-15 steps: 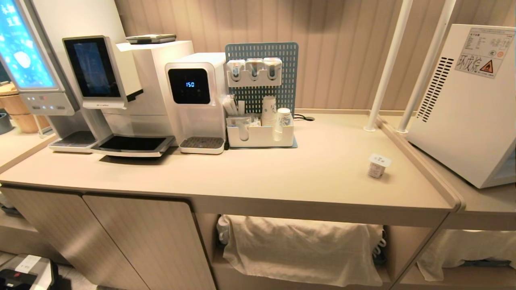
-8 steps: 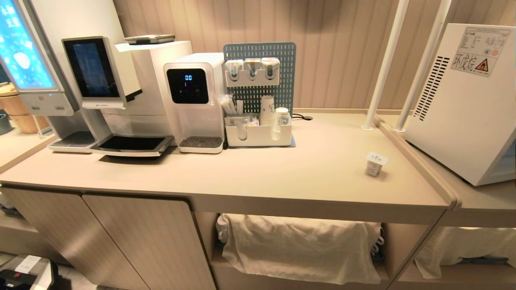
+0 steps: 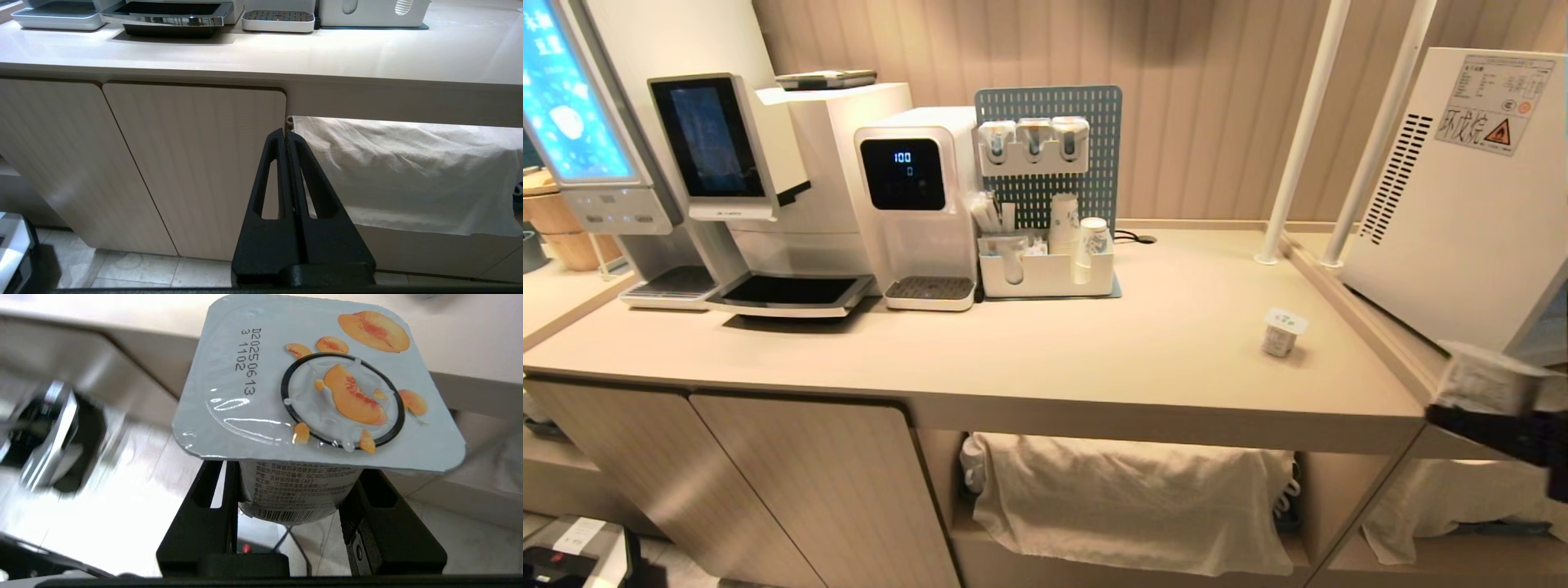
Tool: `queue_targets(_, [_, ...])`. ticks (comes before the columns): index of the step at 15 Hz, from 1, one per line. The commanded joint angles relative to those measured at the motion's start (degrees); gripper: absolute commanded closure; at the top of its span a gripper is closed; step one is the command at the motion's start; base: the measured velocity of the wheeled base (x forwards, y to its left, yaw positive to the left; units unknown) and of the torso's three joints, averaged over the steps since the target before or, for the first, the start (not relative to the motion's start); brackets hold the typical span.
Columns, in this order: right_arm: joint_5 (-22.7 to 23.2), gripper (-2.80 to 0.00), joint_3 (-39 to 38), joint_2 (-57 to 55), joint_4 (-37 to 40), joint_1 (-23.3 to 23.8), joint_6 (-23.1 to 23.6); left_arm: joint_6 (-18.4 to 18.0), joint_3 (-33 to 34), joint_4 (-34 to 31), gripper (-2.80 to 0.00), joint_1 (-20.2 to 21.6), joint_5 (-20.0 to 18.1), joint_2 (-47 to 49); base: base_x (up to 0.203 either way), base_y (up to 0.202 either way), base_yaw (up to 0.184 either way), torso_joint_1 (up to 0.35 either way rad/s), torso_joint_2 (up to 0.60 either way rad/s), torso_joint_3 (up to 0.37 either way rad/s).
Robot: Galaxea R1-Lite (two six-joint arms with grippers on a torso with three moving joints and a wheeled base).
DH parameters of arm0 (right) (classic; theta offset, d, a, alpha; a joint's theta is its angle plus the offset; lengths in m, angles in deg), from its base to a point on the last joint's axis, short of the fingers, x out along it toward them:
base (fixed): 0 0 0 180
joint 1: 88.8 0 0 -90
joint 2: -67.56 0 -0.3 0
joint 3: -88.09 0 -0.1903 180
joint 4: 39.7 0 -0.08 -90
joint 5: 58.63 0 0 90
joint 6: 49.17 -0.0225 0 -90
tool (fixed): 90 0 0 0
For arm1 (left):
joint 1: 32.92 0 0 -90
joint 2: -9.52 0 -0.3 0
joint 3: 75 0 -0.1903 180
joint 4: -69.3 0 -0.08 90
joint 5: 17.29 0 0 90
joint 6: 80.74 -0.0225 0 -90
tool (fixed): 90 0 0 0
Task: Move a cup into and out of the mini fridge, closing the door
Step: Place the yoghurt on the table
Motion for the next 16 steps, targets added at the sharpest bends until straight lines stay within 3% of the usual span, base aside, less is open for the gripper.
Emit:
queue_targets(1, [4.16, 0.0, -0.29, -27.03, -20.11, -1.09, 3.76, 0.11, -0.07, 0.02, 0.0, 0.03, -0.03, -0.02, 0.0, 0.0, 0.0, 0.0, 0.0, 0.0])
queue_targets(3, [5.47, 0.0, 0.42, -39.41, -34.73, -3.64, 6.6, 0.11, 0.0, -0.06, 0.0, 0.03, 0.04, -0.02, 0.0, 0.0, 0.0, 0.0, 0.0, 0.0])
queue_targets(4, [4.04, 0.0, 2.08, -44.82, -39.48, -5.67, 7.69, 0.11, 0.0, 0.02, 0.0, 0.03, 0.04, -0.02, 0.0, 0.0, 0.0, 0.0, 0.0, 0.0])
queue_targets(6, [-3.13, 0.0, 8.5, -53.8, -45.05, -9.75, 9.02, 0.11, 0.0, 0.02, 0.0, 0.03, 0.04, -0.02, 0.0, 0.0, 0.0, 0.0, 0.0, 0.0])
queue_targets(10, [-18.99, 0.0, 26.69, -65.92, -45.64, -14.21, 9.65, 0.11, 0.0, 0.02, 0.0, 0.03, 0.04, -0.02, 0.0, 0.0, 0.0, 0.0, 0.0, 0.0])
queue_targets(13, [-23.24, 0.0, 34.15, -71.24, -40.81, -15.16, 9.3, 0.11, 0.0, 0.02, 0.0, 0.03, 0.04, -0.02, 0.0, 0.0, 0.0, 0.0, 0.0, 0.0])
queue_targets(16, [-24.47, 0.0, 35.46, -74.62, -40.16, -15.49, 9.27, 0.11, 0.0, 0.02, 0.0, 0.03, 0.04, -0.02, 0.0, 0.0, 0.0, 0.0, 0.0, 0.0])
